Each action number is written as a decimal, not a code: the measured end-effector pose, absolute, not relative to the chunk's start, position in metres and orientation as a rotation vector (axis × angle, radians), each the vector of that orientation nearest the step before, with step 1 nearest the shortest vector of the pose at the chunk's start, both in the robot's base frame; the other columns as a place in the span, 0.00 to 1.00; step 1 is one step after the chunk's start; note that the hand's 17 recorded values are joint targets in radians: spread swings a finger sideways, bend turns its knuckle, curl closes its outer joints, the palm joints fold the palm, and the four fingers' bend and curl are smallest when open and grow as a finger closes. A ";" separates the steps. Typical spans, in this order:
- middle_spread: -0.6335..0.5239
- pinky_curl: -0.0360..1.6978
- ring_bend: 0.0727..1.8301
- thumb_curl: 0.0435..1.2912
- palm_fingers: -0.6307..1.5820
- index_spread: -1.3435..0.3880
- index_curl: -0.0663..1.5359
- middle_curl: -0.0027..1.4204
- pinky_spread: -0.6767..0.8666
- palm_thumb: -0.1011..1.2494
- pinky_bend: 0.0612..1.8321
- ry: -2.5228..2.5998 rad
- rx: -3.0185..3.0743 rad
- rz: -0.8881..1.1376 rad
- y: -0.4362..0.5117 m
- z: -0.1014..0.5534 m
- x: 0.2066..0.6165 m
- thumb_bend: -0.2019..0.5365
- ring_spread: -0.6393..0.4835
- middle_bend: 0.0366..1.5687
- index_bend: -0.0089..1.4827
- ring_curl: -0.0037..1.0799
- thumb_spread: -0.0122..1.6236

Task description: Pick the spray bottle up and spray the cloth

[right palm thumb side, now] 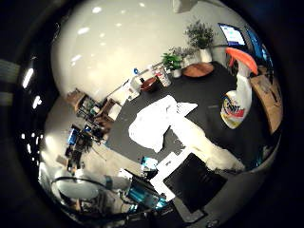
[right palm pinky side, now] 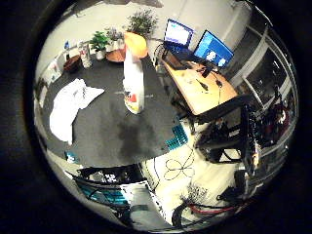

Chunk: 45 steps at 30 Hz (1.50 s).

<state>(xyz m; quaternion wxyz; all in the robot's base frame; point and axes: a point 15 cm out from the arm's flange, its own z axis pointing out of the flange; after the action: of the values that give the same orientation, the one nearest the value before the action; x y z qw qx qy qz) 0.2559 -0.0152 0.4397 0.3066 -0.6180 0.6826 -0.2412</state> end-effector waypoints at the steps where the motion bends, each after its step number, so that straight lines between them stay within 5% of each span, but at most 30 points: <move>1: 0.60 0.12 0.10 0.36 0.42 0.52 0.25 0.19 0.87 0.58 0.41 1.800 -1.624 -0.655 -0.016 0.443 0.254 0.24 0.84 0.09 0.13 0.21 0.60; 22: 0.68 0.12 0.11 0.33 0.39 0.57 0.25 0.19 0.86 0.52 0.42 1.787 -1.303 -0.886 -0.061 0.488 0.264 0.24 0.87 0.09 0.13 0.22 0.62; 34: 0.70 0.13 0.13 0.33 0.38 0.61 0.24 0.19 0.86 0.50 0.45 1.875 -1.066 -0.771 -0.120 0.451 0.312 0.24 0.87 0.09 0.12 0.23 0.63; 45: 0.71 0.13 0.14 0.33 0.39 0.62 0.24 0.19 0.87 0.49 0.48 1.909 -0.955 -0.631 -0.145 0.386 0.312 0.24 0.87 0.10 0.13 0.23 0.63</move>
<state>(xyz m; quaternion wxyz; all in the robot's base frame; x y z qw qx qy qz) 0.3122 -0.1454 0.3857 0.4422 -0.3849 0.7692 -0.2541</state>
